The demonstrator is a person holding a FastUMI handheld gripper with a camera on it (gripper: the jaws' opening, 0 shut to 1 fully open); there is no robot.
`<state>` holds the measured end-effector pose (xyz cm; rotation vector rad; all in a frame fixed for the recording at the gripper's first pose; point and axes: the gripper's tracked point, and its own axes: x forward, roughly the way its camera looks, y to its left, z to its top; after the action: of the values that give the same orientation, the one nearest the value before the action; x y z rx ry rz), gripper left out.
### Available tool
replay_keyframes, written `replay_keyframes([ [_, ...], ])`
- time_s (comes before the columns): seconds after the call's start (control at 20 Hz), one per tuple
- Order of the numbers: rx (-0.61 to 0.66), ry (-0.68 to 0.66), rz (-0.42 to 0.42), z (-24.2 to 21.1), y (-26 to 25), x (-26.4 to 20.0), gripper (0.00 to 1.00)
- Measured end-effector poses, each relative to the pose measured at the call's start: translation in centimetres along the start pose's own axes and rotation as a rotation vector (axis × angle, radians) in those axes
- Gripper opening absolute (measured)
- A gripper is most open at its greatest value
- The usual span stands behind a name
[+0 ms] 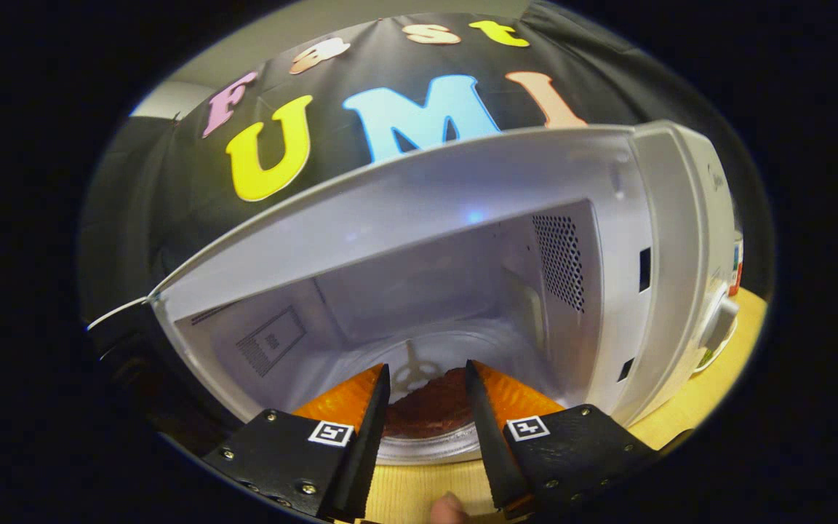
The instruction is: Open the microwave, put the food inside, and close the microwave door.
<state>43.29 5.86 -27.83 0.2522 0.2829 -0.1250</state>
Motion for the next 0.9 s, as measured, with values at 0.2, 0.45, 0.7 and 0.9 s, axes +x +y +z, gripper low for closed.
replay_keyframes([
  [0.2,-0.094,-0.031,0.104,2.4,3.2,-8.0,0.62],
  [0.45,-0.127,-0.105,0.341,6.1,10.4,-20.8,0.62],
  [0.7,-0.152,-0.217,0.595,7.6,18.8,-32.4,0.74],
  [0.9,-0.148,-0.182,0.700,4.9,23.0,-35.8,0.88],
])
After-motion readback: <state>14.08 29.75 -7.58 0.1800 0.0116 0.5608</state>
